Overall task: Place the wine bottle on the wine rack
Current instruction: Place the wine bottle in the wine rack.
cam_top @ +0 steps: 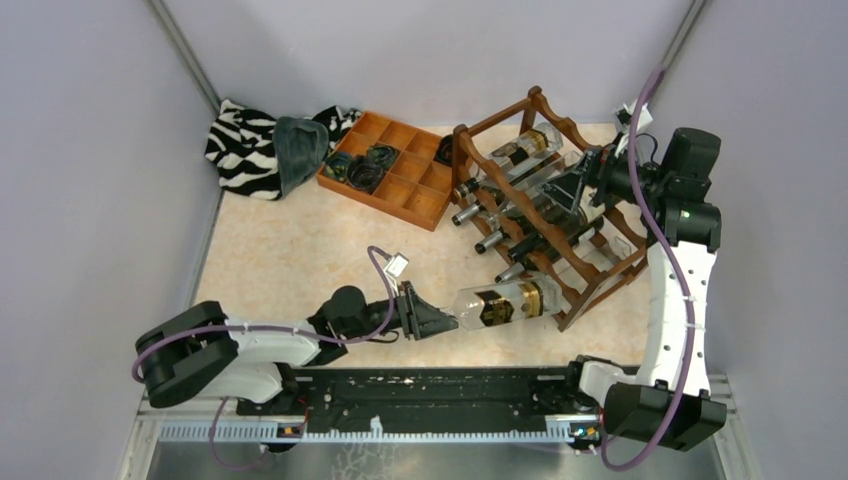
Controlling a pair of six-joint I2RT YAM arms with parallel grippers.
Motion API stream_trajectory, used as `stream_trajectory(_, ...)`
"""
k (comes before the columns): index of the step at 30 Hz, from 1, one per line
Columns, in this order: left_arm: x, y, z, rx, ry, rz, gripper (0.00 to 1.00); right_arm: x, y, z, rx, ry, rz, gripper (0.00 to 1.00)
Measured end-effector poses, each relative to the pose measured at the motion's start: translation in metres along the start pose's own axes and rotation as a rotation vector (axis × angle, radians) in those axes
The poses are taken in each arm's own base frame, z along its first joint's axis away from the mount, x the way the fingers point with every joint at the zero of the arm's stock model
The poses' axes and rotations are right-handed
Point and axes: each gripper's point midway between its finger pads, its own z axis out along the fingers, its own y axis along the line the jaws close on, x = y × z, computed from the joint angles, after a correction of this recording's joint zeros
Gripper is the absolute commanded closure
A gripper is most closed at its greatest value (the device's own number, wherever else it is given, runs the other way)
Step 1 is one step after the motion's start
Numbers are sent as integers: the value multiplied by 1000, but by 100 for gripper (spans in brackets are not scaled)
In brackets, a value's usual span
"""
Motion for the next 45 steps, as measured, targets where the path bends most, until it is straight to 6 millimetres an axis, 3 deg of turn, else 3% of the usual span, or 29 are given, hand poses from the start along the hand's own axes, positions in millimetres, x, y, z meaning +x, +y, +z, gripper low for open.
stream_trajectory(23, -28, -5, 34, 10, -88, 6, 100, 0, 3, 0, -12, -1, 25, 1)
stream_trajectory(36, -23, -3, 63, 3, -98, 42, 100, -1, 5, -1, -23, -5, 41, 2)
stream_trajectory(45, -18, -5, 97, -9, -136, 117, 100, -4, 5, -2, -24, -14, 44, 2)
